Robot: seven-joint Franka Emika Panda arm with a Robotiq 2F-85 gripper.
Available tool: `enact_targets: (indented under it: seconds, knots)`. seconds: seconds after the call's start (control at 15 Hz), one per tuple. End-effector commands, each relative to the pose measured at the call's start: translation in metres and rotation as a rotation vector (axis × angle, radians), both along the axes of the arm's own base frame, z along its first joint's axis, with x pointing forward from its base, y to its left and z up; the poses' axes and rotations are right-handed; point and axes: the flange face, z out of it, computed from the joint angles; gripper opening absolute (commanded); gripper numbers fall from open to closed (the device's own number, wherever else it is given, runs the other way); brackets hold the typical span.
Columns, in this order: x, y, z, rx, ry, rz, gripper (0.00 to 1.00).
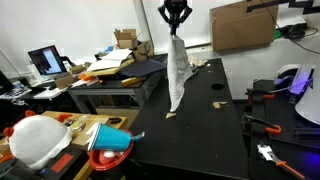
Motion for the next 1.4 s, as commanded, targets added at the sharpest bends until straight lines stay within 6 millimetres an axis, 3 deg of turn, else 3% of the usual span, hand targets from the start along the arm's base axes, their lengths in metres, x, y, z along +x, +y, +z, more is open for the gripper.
enact_targets:
  seconds: [0.0,0.33,1.0,1.33]
  knots:
    - [-0.016,-0.005,0.012,0.031,0.024,-0.055,0.01]
    - [-0.001,-0.038,-0.006,0.098,0.105,-0.152,0.01]
    - [0.057,-0.119,-0.1,0.325,0.311,-0.431,0.01]
    - [0.08,-0.14,-0.125,0.292,0.302,-0.537,0.01]
